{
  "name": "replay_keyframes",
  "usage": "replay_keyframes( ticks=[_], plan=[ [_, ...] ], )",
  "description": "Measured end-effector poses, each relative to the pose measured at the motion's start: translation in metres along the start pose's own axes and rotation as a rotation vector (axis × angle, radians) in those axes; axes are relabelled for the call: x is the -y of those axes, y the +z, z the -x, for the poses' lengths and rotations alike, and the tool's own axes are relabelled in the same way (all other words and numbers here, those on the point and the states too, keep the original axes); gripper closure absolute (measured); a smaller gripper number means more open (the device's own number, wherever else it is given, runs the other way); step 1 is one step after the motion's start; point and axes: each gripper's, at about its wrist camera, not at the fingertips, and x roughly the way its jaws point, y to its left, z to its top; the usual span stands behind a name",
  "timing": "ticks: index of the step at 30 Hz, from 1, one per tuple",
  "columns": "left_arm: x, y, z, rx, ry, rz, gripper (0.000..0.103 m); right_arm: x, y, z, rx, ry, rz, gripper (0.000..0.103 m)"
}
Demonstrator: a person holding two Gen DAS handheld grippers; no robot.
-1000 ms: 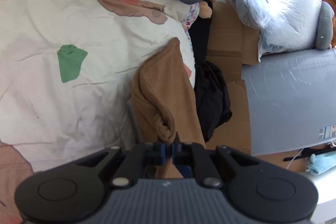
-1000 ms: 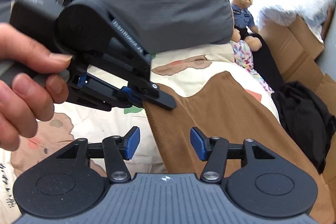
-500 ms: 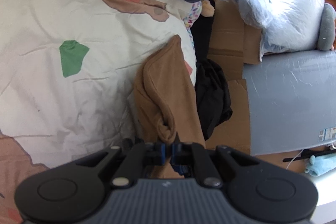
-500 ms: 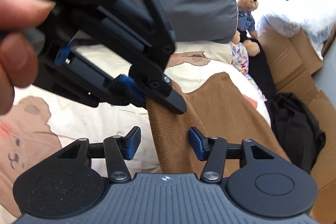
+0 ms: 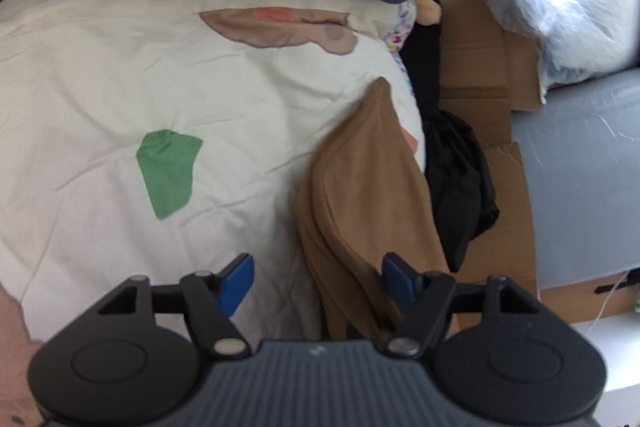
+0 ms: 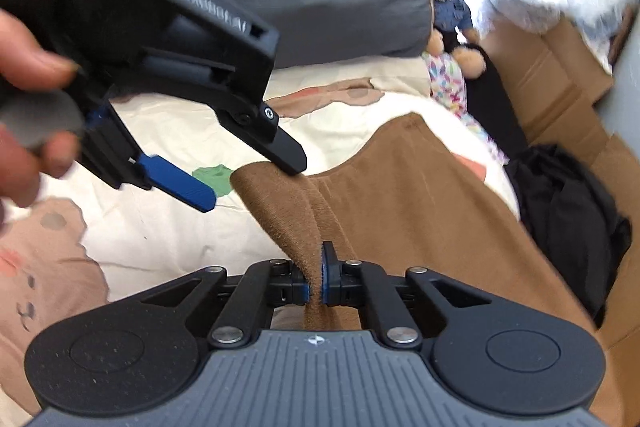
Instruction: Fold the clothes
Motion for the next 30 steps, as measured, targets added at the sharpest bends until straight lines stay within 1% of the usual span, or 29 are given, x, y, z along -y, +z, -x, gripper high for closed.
replay_keyframes(
  ticks=[2,5,9,11,13,16,19,22,24,25,26,27,29,30],
  plan=[
    [0.002,0.01,-0.013,-0.015,0.021,-0.022,0.03,0.002,-0.001,0.001,-0.001,0.007,-0.01,0.097],
    [0.01,0.02,-0.033,-0.063,0.041,-0.058,0.03,0.006,-0.001,0.002,-0.003,0.017,-0.029,0.098],
    [0.024,0.029,-0.051,-0.088,0.09,-0.132,0.03,0.012,-0.002,0.002,0.002,0.038,-0.055,0.098],
    [0.028,0.033,-0.059,-0.097,0.119,-0.148,0.03,0.014,-0.002,0.003,0.005,0.042,-0.058,0.098],
    [0.034,0.039,-0.069,-0.109,0.136,-0.166,0.03,0.017,-0.002,0.004,0.008,0.049,-0.063,0.098],
    [0.043,0.047,-0.089,-0.168,0.134,-0.189,0.03,0.022,-0.004,0.006,0.016,0.063,-0.075,0.098],
    [0.053,0.055,-0.11,-0.208,0.179,-0.241,0.032,0.026,-0.006,0.007,0.021,0.074,-0.09,0.098],
    [0.063,0.065,-0.132,-0.252,0.229,-0.291,0.038,0.033,-0.008,0.008,0.019,0.08,-0.119,0.098],
    [0.066,0.072,-0.141,-0.283,0.247,-0.32,0.056,0.037,-0.008,0.009,0.022,0.083,-0.139,0.098],
    [0.068,0.074,-0.143,-0.297,0.245,-0.334,0.06,0.039,-0.009,0.009,0.022,0.085,-0.147,0.098],
    [0.071,0.075,-0.145,-0.307,0.245,-0.355,0.07,0.041,-0.01,0.01,0.022,0.087,-0.157,0.098],
    [0.075,0.075,-0.146,-0.314,0.245,-0.373,0.084,0.042,-0.011,0.01,0.02,0.088,-0.163,0.098],
    [0.084,0.075,-0.144,-0.326,0.248,-0.417,0.093,0.044,-0.013,0.011,0.016,0.093,-0.174,0.098],
    [0.087,0.074,-0.144,-0.328,0.254,-0.432,0.094,0.046,-0.014,0.011,0.013,0.096,-0.18,0.098]
  ],
)
